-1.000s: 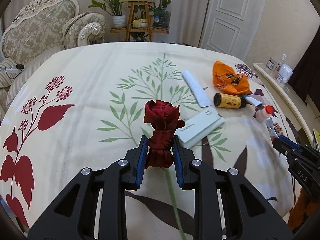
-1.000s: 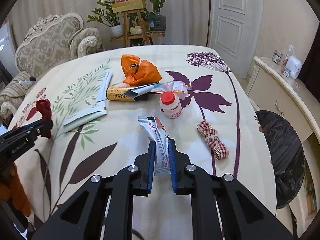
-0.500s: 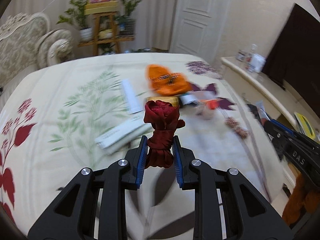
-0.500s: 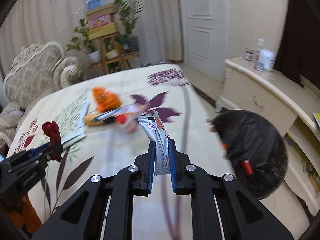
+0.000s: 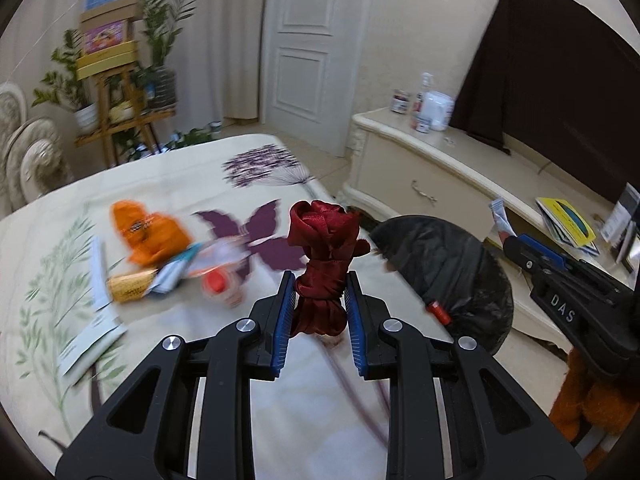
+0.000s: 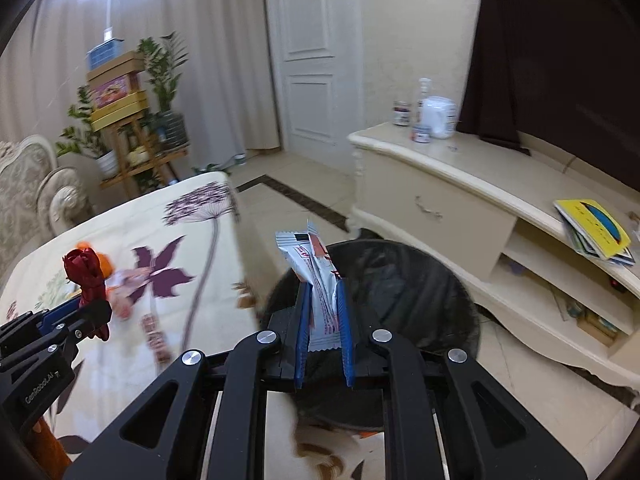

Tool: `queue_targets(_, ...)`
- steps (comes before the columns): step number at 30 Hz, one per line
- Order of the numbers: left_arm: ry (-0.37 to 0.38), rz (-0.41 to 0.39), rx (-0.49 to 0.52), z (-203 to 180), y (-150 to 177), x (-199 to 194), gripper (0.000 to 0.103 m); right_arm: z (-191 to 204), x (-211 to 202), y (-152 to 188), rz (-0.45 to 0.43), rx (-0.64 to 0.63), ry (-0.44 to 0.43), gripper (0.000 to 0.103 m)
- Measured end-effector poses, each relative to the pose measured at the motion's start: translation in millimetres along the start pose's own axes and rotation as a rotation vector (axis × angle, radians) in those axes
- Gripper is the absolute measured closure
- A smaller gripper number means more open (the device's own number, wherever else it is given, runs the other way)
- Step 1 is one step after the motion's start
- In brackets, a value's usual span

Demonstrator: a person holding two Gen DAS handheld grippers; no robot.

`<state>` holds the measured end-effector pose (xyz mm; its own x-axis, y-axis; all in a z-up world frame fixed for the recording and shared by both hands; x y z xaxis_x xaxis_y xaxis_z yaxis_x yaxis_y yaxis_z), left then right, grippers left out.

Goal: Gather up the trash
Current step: 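Carry both items over the bin and open both tools to drop them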

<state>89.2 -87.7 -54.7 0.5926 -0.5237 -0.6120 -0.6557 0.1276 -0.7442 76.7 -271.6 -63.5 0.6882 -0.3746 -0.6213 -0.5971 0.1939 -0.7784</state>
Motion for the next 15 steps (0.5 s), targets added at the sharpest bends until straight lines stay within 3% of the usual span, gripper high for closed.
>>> queue_targets(15, 0.041, 0.070, 0.093, -51, -19, 80, 0.078, -37, 48, -3, 0.040, 0.057, 0.049, 0.088)
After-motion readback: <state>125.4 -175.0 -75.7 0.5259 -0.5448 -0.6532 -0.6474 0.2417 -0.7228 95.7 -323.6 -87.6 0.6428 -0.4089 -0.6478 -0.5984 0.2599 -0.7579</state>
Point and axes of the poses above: each gripper's, at about its wrist camera, not at the fingertips, and x roughly the way its jaws point, z to its left, y to its underside, the point moved 5 cm from there along x, roughly the way its jaws point, and after that the axes turned 15 degrees about y, right-handed, at the moved point
